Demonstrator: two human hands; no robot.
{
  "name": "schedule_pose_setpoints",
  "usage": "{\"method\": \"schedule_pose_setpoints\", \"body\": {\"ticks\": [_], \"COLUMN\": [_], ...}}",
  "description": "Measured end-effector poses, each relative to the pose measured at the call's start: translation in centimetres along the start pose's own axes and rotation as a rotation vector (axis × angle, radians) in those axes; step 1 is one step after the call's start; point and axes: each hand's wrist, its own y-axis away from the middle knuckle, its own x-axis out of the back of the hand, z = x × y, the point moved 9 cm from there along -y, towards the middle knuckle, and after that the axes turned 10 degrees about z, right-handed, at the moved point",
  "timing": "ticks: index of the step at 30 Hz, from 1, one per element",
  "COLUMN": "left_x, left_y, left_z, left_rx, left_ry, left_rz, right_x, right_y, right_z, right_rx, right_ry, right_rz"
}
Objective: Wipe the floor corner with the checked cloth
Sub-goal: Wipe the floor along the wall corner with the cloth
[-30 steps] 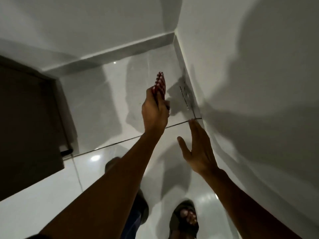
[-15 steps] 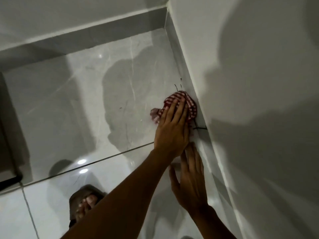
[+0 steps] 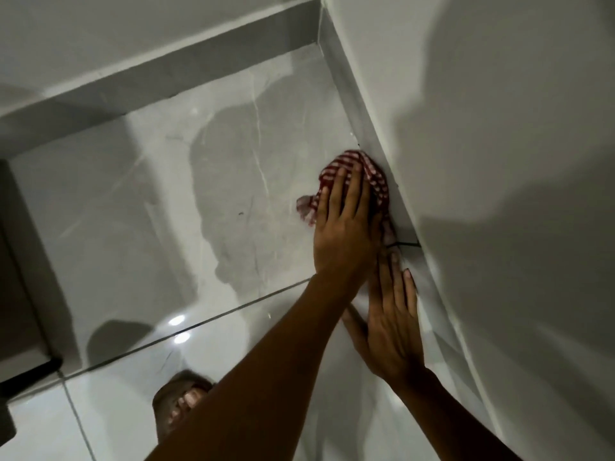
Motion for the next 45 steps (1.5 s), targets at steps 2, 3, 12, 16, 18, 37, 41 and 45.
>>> {"method": "schedule_pose_setpoints", "body": {"ticks": [2,3,12,16,18,37,41,45], "left_x": [0.3,0.5,1.1,0.7,0.7,0.6,-0.2,1.2], "left_y": [-1.5,-3.0,-3.0,-4.1,-6.3,-5.4,-1.2,-3.8], "left_z": [-0.5,-1.0,-1.4,-1.4,-2.3,-2.1,0.3,-1.7], "left_rx": [0.006,0.025,-0.011,0.076,0.092,0.059,-0.038,-0.071], "left_ry": [-0.025,-0.031,-0.02,-0.069,-0.103,-0.03,-0.032,-0.046], "left_rz": [0.013,0.031,0.049,0.086,0.084,0.176,0.062,0.041], "right_x": [-0.1,-0.1,-0.4,-0.5,-0.7,-0.6,-0.1,-0.2], "right_y": [-0.1,-0.1,0.2,0.1,0.2,0.2,0.2,-0.2], "right_z": [-0.2,-0.1,0.1,0.3,0.4,0.1,-0.1,-0.1], "right_rx": [0.002,-0.002,-0.006,-0.006,-0.007,-0.033,-0.03,-0.042], "right_ry": [-0.013,-0.03,-0.007,-0.005,-0.014,-0.006,-0.014,-0.037], "right_rz": [0.018,0.032,0.084,0.067,0.066,0.087,0.105,0.082]}}
